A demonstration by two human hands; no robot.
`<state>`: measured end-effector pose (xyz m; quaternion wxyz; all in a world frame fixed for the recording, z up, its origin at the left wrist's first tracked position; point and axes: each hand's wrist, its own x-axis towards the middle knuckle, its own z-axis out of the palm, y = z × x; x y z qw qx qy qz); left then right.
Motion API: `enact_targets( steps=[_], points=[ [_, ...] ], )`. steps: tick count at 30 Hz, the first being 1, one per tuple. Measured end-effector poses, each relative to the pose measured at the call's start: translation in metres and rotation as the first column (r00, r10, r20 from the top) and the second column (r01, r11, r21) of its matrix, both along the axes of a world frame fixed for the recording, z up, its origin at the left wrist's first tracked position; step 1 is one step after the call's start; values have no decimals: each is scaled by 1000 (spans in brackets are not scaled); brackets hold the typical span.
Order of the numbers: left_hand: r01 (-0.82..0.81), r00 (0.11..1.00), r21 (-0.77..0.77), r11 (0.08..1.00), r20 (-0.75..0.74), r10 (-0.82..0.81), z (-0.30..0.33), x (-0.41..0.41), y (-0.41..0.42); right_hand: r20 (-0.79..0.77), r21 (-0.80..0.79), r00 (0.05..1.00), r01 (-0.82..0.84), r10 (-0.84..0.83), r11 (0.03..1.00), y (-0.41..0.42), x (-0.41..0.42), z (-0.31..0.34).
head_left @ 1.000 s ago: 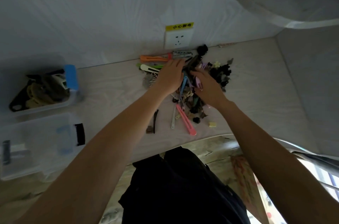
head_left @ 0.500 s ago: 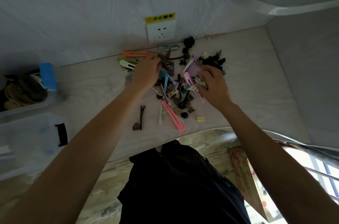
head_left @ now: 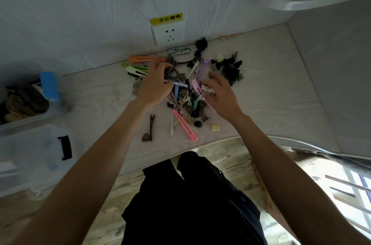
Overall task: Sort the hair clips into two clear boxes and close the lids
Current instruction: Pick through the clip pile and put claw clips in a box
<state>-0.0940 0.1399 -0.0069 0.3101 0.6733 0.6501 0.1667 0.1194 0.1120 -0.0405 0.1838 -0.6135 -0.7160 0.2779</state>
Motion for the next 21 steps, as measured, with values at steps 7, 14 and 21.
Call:
enact_targets(
  steps=[7,14,21],
  points=[
    [0,997,297,955,-77,24,8,-3,-10,240,-20,971,19,-14,1000,26,40,22],
    [96,995,378,921,-43,-86,29,9,-24,166,34,986,-35,29,999,23,8,9],
    [-180,974,168,969,167,152,29,-35,-51,-475,-303,809,218,-346,928,15,-32,71]
  ],
)
